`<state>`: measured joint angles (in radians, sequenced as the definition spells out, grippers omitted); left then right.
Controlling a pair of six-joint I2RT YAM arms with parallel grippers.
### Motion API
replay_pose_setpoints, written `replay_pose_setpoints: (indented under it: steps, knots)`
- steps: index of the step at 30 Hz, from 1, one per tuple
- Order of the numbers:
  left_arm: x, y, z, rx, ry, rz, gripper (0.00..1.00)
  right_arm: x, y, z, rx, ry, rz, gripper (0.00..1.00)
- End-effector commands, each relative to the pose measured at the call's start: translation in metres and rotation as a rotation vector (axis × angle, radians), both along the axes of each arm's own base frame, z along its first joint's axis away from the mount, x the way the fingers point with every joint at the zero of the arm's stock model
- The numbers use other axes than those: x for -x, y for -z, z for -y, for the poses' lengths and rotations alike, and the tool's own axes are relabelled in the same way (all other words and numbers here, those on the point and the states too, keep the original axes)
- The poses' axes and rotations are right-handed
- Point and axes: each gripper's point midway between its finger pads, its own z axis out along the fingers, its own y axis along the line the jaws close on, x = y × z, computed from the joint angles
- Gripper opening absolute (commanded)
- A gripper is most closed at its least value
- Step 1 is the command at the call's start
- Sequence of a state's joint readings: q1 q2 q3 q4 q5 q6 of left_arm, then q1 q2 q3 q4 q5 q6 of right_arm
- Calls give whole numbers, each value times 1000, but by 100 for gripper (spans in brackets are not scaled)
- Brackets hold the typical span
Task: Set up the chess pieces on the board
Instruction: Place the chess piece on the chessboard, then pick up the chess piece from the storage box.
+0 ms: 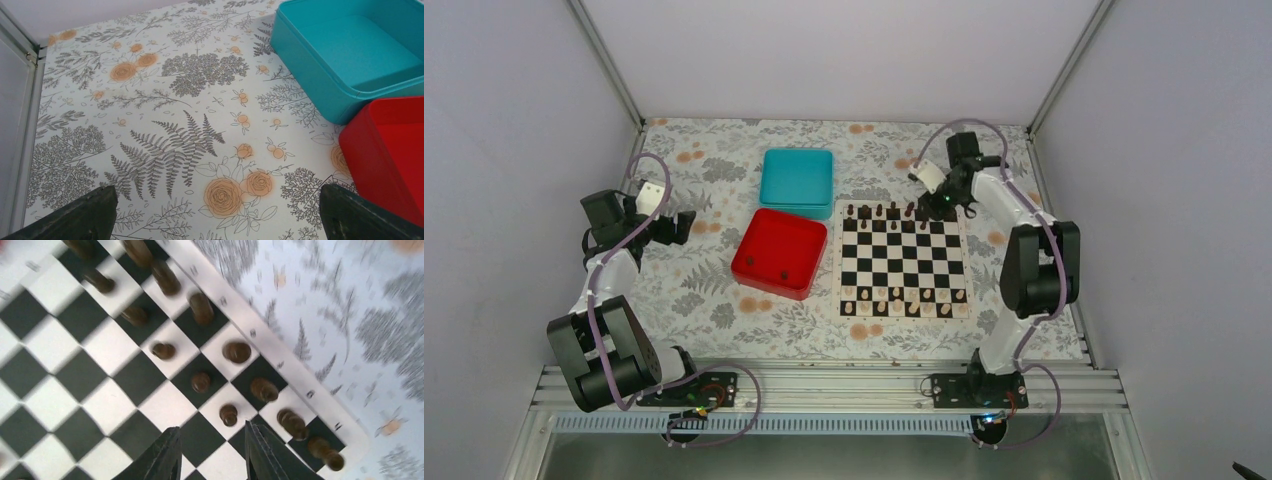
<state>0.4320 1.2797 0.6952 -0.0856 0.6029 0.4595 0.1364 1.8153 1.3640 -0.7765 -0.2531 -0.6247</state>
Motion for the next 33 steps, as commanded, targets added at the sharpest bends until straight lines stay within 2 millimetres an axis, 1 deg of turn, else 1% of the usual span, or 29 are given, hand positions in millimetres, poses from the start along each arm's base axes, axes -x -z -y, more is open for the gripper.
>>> replay_pose_setpoints:
  steps: [1, 4, 7, 9, 11, 12, 14, 16, 17, 18, 21, 22, 25, 27, 30, 33]
  knots:
    - [-3, -13, 3, -2, 39, 41, 100, 20, -73, -50, -91, -146, 55, 35]
    - [-4, -12, 3, 1, 43, 38, 100, 23, -111, -102, -128, -261, 152, 41]
    - [-3, -12, 4, 4, 50, 35, 100, 26, -143, -163, -208, -378, 252, 44]
    - [-2, -12, 6, 9, 62, 32, 100, 27, -155, -199, -273, -439, 292, 45]
    - [-1, -11, 8, 12, 73, 30, 100, 28, -154, -232, -302, -494, 310, 45]
    - [-1, -11, 8, 12, 74, 29, 100, 28, -151, -248, -309, -514, 311, 46]
    - [-1, -9, 9, 13, 78, 23, 100, 31, -138, -277, -315, -566, 289, 46]
    - [-2, -7, 8, 12, 78, 18, 100, 37, -117, -304, -294, -611, 268, 46]
    - [-2, -6, 8, 12, 78, 15, 100, 39, -101, -318, -282, -631, 247, 46]
    - [-2, -5, 8, 11, 77, 13, 100, 43, -93, -332, -281, -652, 244, 46]
    - [-3, -1, 7, 13, 77, 8, 100, 49, -66, -364, -274, -678, 227, 46]
    - [-3, 0, 7, 17, 78, 3, 100, 52, -60, -373, -278, -688, 220, 46]
    - [-3, 3, 8, 24, 82, -2, 100, 63, -44, -396, -283, -726, 201, 47]
    - [-3, 3, 8, 24, 84, -4, 100, 70, -35, -406, -276, -760, 192, 47]
    - [-3, 4, 8, 22, 83, -3, 100, 80, -19, -416, -252, -800, 169, 49]
    - [-4, 4, 9, 23, 88, -3, 100, 85, -2, -422, -226, -815, 151, 49]
